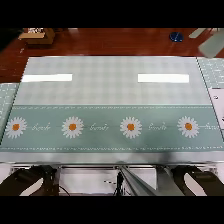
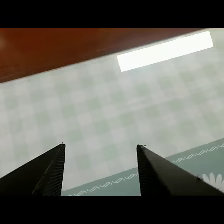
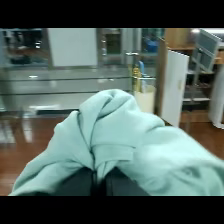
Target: Fold the shirts.
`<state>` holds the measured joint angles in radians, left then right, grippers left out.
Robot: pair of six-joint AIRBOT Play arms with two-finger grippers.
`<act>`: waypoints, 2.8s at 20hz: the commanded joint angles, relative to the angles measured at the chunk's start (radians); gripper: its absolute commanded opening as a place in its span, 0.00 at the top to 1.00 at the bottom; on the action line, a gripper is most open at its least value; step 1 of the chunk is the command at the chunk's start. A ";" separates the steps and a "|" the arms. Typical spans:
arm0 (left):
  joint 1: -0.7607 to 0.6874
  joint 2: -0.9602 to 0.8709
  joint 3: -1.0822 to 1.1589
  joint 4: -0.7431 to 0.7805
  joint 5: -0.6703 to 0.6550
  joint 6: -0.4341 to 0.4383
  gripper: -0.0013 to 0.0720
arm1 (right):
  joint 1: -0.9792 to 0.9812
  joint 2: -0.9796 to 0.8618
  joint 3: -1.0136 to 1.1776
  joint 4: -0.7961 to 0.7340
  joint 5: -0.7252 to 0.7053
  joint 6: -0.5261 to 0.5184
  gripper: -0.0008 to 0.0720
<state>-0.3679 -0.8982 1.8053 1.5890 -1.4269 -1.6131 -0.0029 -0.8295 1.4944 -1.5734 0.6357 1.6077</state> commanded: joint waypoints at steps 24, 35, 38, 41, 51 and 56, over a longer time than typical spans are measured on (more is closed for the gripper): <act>0.000 0.170 -0.440 -0.003 -0.270 -0.061 0.26 | 0.690 -0.456 -0.021 -0.246 0.594 -0.074 0.24; 0.000 0.170 -1.127 -0.341 0.066 -0.073 0.05 | -0.218 -0.364 -0.156 0.245 0.562 -0.165 0.24; 0.000 0.170 -1.248 -0.473 0.201 -0.076 0.05 | -0.270 -0.364 -0.261 0.282 0.514 -0.201 0.24; 0.010 0.170 -1.309 -0.495 0.279 -0.077 0.04 | -0.266 -0.365 -0.362 0.299 0.480 -0.237 0.24; 0.081 0.052 -1.350 -0.591 0.526 -0.079 0.05 | -0.266 -0.364 -0.463 0.380 0.393 -0.282 0.24; 0.081 -0.129 -1.356 -0.666 0.583 -0.033 0.91 | -0.266 -0.364 -0.463 0.397 0.395 -0.283 0.24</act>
<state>-0.2890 -0.9466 0.4538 0.9642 -0.8894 -1.6676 -0.2684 -1.1942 1.0332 -1.1927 1.0332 1.3296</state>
